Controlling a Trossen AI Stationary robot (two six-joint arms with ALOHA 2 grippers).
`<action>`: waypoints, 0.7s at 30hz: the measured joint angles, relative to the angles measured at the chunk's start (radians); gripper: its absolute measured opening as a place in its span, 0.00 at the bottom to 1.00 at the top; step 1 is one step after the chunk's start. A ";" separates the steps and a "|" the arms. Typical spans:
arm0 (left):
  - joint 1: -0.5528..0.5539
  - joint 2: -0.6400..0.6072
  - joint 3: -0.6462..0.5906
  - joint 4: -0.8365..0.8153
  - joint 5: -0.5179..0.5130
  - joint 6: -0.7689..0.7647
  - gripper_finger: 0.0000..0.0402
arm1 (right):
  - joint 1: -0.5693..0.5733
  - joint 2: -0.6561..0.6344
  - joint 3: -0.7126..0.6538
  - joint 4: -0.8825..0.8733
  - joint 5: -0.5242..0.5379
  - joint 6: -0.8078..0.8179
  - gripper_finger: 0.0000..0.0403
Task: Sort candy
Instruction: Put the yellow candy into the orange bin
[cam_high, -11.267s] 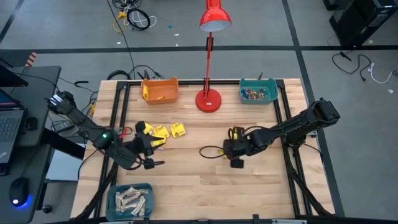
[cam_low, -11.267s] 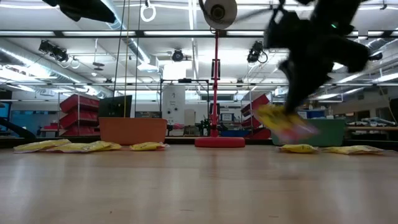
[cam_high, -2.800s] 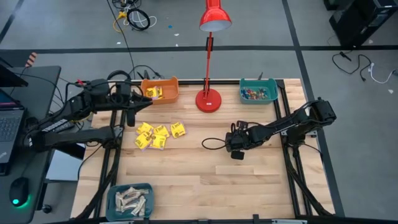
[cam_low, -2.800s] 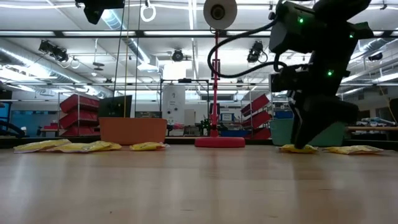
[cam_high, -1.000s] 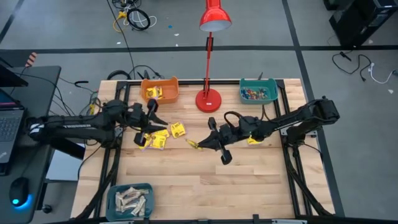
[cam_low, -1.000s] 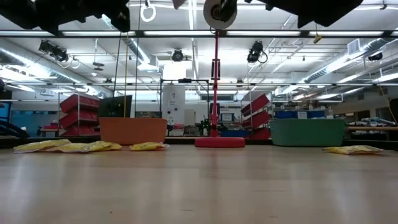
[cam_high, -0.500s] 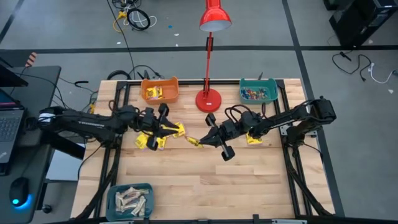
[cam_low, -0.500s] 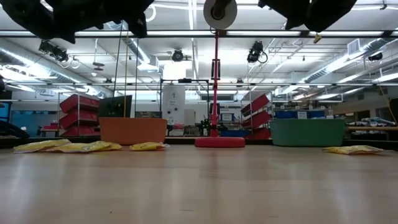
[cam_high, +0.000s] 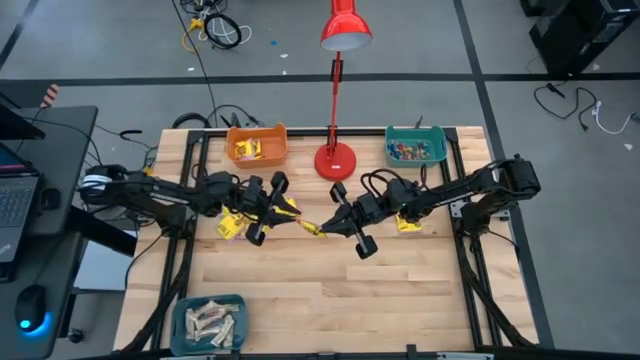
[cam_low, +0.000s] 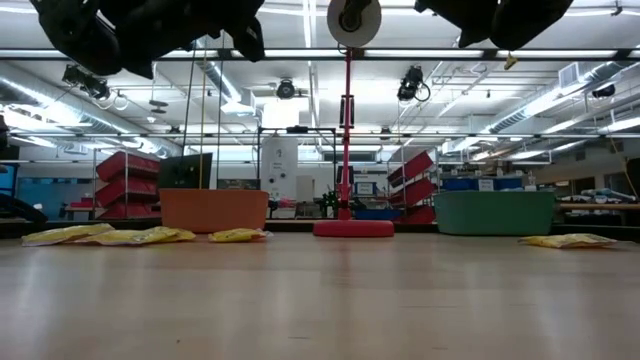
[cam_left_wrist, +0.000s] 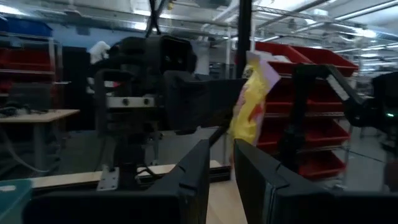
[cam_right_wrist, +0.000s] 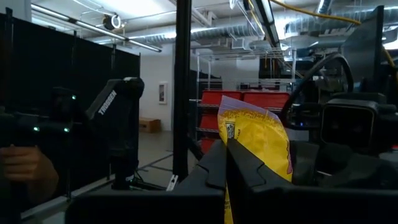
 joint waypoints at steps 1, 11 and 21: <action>0.000 0.009 0.009 0.000 0.014 -0.001 0.19 | 0.000 0.000 0.000 -0.003 0.000 -0.001 0.00; -0.005 0.030 0.027 -0.001 0.120 -0.029 0.19 | -0.001 0.000 0.000 -0.015 -0.006 -0.009 0.00; -0.005 0.030 0.027 0.001 0.159 -0.076 0.30 | -0.001 0.000 0.000 -0.015 -0.010 -0.010 0.00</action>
